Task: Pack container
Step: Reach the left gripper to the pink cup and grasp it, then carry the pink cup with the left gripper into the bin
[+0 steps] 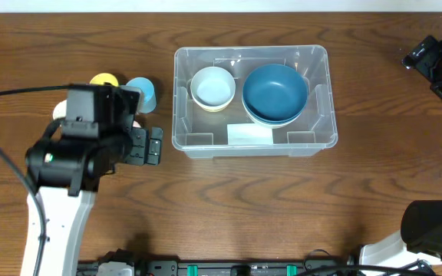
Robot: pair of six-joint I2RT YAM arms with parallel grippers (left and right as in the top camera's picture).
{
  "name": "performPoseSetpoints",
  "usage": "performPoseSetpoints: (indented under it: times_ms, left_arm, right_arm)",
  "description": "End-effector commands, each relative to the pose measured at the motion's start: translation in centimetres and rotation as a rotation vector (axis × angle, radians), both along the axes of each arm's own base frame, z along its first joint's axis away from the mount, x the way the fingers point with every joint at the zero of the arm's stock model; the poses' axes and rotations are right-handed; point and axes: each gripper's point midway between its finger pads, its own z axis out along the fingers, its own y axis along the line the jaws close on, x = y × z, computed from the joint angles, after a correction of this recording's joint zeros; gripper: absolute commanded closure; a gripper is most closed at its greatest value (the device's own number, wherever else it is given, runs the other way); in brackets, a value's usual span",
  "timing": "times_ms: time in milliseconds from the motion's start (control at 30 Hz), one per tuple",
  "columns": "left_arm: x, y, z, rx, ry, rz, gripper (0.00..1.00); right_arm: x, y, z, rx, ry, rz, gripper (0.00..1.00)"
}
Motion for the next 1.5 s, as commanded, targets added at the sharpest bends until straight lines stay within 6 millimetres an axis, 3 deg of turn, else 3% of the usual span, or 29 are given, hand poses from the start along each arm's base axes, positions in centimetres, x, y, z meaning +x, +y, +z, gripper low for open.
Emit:
performPoseSetpoints:
  times_ms: [0, 300, 400, 533, 1100, 1233, 1467]
  left_arm:
    - [0.2, -0.3, -1.1, -0.021, 0.07, 0.005, 0.02]
    - [2.6, 0.5, -5.3, -0.007, 0.208, 0.062, 0.0]
    - [3.5, 1.2, -6.9, -0.007, 0.25, 0.093, 0.09]
    - [4.5, 1.8, -9.0, -0.01, 0.305, 0.129, 0.09]
    - [6.1, 1.9, -15.5, 0.004, 0.453, 0.132, 0.13]
    - [6.3, 1.9, -16.5, 0.006, 0.472, 0.132, 0.23]
    - [6.8, 1.9, -16.7, 0.005, 0.456, 0.132, 0.61]
  right_arm:
    - [-0.2, -0.2, 1.0, -0.008, -0.026, -0.016, 0.01]
    - [-0.2, -0.2, 1.0, -0.008, -0.026, -0.016, 0.01]
    - [-0.2, -0.2, 1.0, -0.008, -0.026, -0.016, 0.01]
    - [-0.2, -0.2, 1.0, -0.008, -0.026, -0.016, 0.01]
    - [-0.2, -0.2, 1.0, -0.008, -0.026, -0.016, 0.01]
    - [-0.2, -0.2, 1.0, -0.008, -0.026, -0.016, 0.01]
    - [-0.2, -0.2, 1.0, -0.008, -0.026, -0.016, 0.01]
